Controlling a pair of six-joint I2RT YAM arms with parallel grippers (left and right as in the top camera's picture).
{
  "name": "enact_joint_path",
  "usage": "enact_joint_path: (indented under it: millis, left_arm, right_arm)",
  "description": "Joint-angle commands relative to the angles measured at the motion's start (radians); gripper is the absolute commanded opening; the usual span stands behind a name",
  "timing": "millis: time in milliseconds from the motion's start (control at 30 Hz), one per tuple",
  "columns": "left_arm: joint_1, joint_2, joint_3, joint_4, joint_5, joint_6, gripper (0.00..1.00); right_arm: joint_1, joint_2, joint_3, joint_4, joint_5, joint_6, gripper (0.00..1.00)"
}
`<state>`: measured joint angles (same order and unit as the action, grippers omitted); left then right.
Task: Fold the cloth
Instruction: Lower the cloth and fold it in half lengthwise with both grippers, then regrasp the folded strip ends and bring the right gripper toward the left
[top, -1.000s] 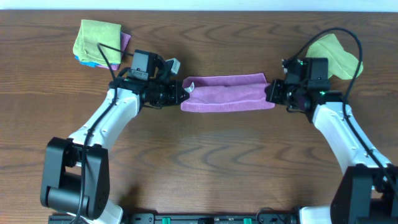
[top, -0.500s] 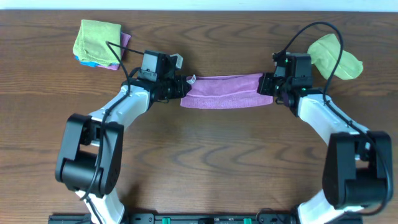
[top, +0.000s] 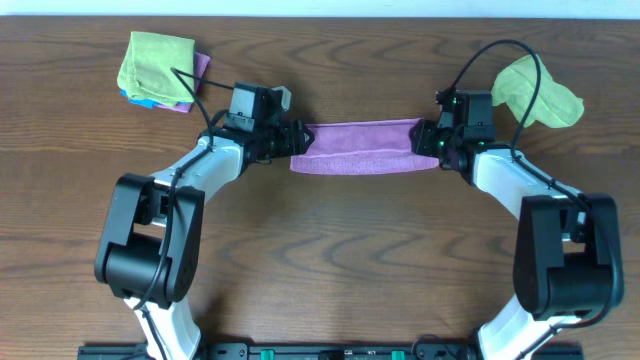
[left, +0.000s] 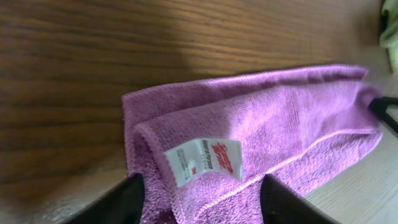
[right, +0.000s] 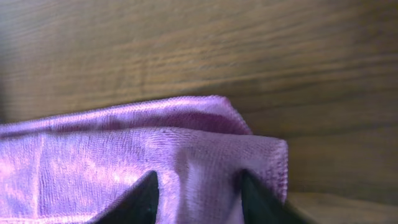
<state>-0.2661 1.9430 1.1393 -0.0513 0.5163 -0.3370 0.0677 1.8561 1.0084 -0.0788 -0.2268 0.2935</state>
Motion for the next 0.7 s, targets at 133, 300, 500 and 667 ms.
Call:
enact_joint_path:
  millis: [133, 300, 500, 667]
  left_arm:
    - [0.077, -0.067, 0.003, -0.004, 0.031, 0.000, 0.79]
    - [0.082, -0.145, 0.003, -0.004, 0.055, 0.000, 0.45]
    - [0.048, -0.183, 0.002, -0.013, 0.062, -0.014, 0.06]
    - [-0.027, -0.163, 0.002, -0.029, 0.008, -0.014, 0.06]
  right_arm:
    - [0.005, -0.133, 0.005, -0.111, -0.098, 0.070, 0.63]
    - [0.005, -0.249, 0.005, -0.188, -0.074, 0.069, 0.77]
    - [0.004, -0.301, 0.005, -0.284, 0.073, 0.070, 0.85]
    - [0.003, -0.253, 0.005, -0.303, 0.097, 0.077, 0.86]
